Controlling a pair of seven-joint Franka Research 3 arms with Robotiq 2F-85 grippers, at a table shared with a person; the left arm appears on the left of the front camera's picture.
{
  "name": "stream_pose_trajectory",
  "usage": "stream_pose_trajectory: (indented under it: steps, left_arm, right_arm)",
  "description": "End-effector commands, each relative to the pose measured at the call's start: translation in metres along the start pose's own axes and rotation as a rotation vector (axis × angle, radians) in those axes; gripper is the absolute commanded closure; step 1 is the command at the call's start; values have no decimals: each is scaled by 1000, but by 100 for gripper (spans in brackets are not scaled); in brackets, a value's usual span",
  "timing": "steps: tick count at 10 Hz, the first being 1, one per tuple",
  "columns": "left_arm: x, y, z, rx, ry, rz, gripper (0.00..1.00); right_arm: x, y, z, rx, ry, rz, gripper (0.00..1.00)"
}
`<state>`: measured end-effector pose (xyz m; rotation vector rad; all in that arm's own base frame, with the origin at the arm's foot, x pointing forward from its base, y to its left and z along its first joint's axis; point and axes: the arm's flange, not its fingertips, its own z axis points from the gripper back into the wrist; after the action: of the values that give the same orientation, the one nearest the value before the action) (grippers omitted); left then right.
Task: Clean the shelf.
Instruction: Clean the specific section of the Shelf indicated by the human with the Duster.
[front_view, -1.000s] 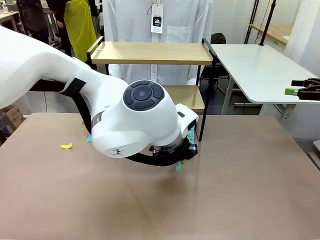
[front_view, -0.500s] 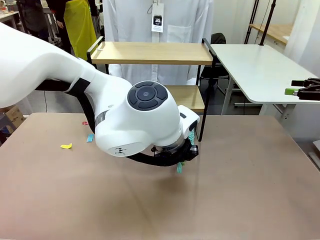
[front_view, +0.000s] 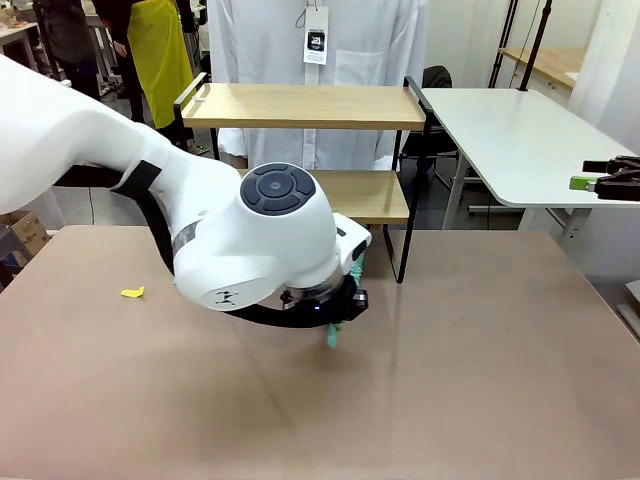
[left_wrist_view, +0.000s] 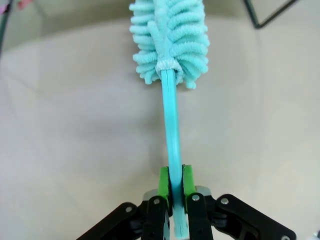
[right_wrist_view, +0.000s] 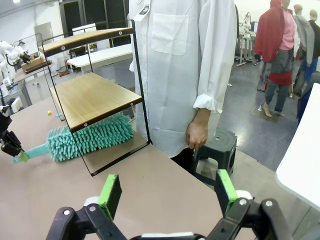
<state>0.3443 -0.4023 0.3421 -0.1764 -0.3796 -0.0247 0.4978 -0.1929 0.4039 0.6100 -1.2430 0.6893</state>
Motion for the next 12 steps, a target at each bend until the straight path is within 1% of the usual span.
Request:
stream_pose_trajectory:
  steps: [1, 4, 6, 7, 9, 10, 11, 12]
  left_arm:
    - [2, 41, 27, 114, 1, 0, 87]
    - [12, 92, 44, 189, 0, 36, 87]
    - [19, 120, 57, 280, -15, 50, 87]
    - [21, 130, 62, 363, -52, 44, 87]
    - [17, 133, 75, 501, -142, 4, 87]
    - [14, 128, 83, 517, -198, -3, 87]
    - [7, 118, 95, 489, -264, -9, 87]
    - [-1, 103, 103, 339, -230, -73, 87]
  right_arm:
    - [3, 1, 1, -1, 3, 5, 0]
    - [3, 1, 1, -1, 3, 5, 0]
    - [3, 1, 1, -1, 3, 5, 0]
    - [3, 1, 1, -1, 3, 5, 0]
    - [3, 1, 1, -1, 3, 5, 0]
    - [3, 1, 1, -1, 3, 5, 0]
    - [3, 1, 1, -1, 3, 5, 0]
    - [3, 1, 1, -1, 3, 5, 0]
